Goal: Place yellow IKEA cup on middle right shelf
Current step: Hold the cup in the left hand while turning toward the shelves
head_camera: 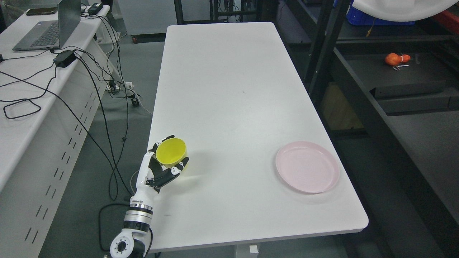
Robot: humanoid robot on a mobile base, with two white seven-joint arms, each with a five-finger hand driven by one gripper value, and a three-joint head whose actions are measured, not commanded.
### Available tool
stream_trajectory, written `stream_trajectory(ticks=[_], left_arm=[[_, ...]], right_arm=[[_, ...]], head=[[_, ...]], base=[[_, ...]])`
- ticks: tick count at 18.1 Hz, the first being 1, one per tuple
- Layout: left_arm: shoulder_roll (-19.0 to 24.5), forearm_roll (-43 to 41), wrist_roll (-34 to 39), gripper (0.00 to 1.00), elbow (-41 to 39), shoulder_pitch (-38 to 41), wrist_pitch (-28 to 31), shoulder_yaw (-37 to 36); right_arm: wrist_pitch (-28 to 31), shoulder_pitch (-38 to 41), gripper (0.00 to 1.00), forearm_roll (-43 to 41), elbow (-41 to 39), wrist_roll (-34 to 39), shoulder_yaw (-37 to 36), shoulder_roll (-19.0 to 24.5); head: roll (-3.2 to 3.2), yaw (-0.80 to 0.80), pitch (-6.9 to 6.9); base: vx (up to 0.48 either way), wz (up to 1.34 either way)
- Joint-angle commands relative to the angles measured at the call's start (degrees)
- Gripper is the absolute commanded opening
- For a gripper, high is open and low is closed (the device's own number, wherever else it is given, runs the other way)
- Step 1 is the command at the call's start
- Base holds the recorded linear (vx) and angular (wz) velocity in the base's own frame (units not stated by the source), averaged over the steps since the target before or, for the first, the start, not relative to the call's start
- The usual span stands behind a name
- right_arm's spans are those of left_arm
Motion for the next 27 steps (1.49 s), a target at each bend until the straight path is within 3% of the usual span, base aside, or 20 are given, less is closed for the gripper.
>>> stream_trajectory(ticks=[1,10,27], left_arm=[[1.0,0.5,0.0,0.0,-12.2,3.7,-1.8,1.6],[1.0,0.5,0.0,0.01,-20.6,8.1,-3.1,2.1],[1.0,0.5,0.1,0.0,-21.1,8.2,-4.2,2.4]], right_arm=[[0.0,0.8,0.99,-1.4,0.0,0.0,1.0,-1.0],[0.0,0.8,0.99,-1.4,0.0,0.0,1.0,-1.0],[0.0,0.8,0.99,-1.4,0.0,0.0,1.0,-1.0]], head=[[0.0,0.0,0.0],[0.0,0.0,0.0],[0.0,0.0,0.0]], base=[[0.0,0.0],[-0.096,-0.06],[-0.271,-0.56]])
